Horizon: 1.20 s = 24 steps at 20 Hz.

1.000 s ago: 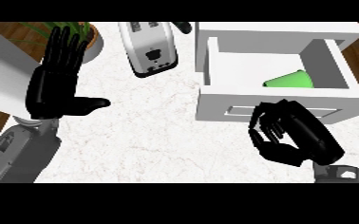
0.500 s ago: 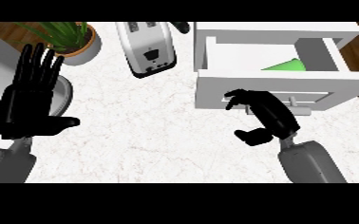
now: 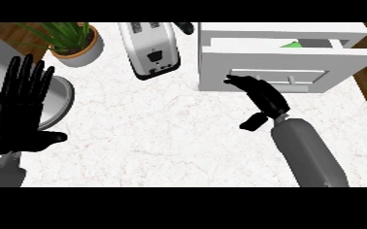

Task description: Pick up the cup, place it into the drawer and close the drawer

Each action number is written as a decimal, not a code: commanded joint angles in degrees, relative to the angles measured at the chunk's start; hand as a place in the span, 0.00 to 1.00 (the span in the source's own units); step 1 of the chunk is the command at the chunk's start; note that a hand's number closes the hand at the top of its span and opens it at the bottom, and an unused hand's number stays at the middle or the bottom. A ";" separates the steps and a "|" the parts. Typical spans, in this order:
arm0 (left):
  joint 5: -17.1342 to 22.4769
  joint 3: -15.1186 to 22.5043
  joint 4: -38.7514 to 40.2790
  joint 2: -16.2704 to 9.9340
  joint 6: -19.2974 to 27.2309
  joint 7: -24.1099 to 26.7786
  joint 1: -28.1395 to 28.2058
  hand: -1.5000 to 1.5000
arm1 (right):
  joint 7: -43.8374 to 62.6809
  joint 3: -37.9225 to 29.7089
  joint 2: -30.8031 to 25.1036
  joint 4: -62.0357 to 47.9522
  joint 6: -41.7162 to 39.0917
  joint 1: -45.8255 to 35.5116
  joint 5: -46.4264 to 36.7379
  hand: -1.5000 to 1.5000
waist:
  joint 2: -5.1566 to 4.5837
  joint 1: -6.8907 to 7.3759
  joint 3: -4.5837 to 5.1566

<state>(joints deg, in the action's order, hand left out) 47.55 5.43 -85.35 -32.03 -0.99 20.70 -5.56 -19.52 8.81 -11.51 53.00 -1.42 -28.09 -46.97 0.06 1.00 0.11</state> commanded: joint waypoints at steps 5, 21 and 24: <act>0.29 -3.59 1.27 0.60 -4.46 -0.71 1.09 0.00 | -9.12 -7.86 -0.86 -23.69 0.33 -14.59 2.56 0.00 | -0.53 0.69 -0.18; -2.85 -2.31 1.79 2.49 -5.32 -0.93 -1.31 0.00 | -13.53 -12.88 -7.92 -41.74 -1.50 -29.13 2.55 0.00 | -1.96 3.97 -0.32; -1.97 -3.37 3.51 1.56 -8.85 -0.08 -0.86 0.00 | -14.09 -12.48 -8.57 -42.56 -1.27 -28.87 2.19 0.00 | -2.04 4.05 -0.27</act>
<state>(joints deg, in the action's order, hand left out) 44.94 2.89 -82.35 -29.89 -7.85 20.44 -6.61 -39.68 -2.93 -17.12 13.14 -6.92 -53.38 -43.59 -0.42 4.07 -0.03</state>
